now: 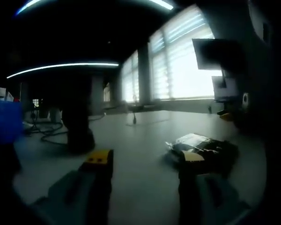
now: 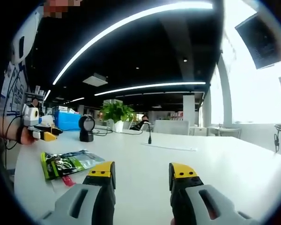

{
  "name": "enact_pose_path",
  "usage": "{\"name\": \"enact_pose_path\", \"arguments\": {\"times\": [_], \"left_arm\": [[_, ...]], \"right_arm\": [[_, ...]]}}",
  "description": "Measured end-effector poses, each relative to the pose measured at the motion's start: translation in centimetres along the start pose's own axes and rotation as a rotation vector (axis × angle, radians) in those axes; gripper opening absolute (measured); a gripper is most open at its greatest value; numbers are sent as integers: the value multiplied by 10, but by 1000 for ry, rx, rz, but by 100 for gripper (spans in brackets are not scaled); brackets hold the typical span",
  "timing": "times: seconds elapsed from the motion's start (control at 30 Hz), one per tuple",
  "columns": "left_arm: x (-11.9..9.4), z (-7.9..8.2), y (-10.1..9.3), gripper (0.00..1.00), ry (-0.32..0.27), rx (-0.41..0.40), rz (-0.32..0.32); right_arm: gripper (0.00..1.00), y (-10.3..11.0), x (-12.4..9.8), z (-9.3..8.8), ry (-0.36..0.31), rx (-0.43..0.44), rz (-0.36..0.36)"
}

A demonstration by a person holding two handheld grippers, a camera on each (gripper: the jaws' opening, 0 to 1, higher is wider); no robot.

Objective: Clip sheet goods on table flip sheet goods clip sheet goods scan sheet goods put sheet goods back to table

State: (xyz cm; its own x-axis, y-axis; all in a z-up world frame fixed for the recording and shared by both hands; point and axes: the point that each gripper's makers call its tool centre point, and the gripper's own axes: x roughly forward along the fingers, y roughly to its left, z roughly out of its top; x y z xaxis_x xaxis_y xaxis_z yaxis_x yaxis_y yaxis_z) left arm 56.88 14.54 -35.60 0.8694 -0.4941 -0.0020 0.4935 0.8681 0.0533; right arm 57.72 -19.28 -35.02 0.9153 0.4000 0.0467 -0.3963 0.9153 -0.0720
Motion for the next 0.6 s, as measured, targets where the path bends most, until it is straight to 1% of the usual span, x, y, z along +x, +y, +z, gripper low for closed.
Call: {"name": "enact_pose_path", "arguments": {"times": [0.07,0.1,0.17,0.3,0.33,0.37,0.4,0.43,0.47,0.53,0.6], "left_arm": [[0,2,-2,41,-13,1,-2],[0,3,-4,39,-16,4,-13],[0,5,-4,39,-26,14,-15],[-1,6,-3,39,-34,8,-13],[-1,6,-3,38,-34,10,-10],[-2,6,1,36,-32,15,15],[-2,7,0,32,-37,18,15],[-2,7,1,31,-34,19,16],[-2,6,1,31,-31,28,20],[-2,7,2,35,-36,26,18],[-1,6,3,38,-23,4,14]], "right_arm": [[41,-1,0,0,-1,1,-3],[41,-1,0,0,-2,1,-5],[41,-2,-1,1,-3,2,-8],[41,1,-4,1,-1,-1,-7],[41,3,-5,1,0,-2,-8],[41,4,-7,1,0,-3,-9],[40,5,-9,1,0,-7,-12],[40,6,-10,2,-1,-9,-18],[40,6,-12,3,-2,-7,-21],[40,8,-14,4,-7,-4,-27],[40,9,-16,4,-7,-3,-33]]}}
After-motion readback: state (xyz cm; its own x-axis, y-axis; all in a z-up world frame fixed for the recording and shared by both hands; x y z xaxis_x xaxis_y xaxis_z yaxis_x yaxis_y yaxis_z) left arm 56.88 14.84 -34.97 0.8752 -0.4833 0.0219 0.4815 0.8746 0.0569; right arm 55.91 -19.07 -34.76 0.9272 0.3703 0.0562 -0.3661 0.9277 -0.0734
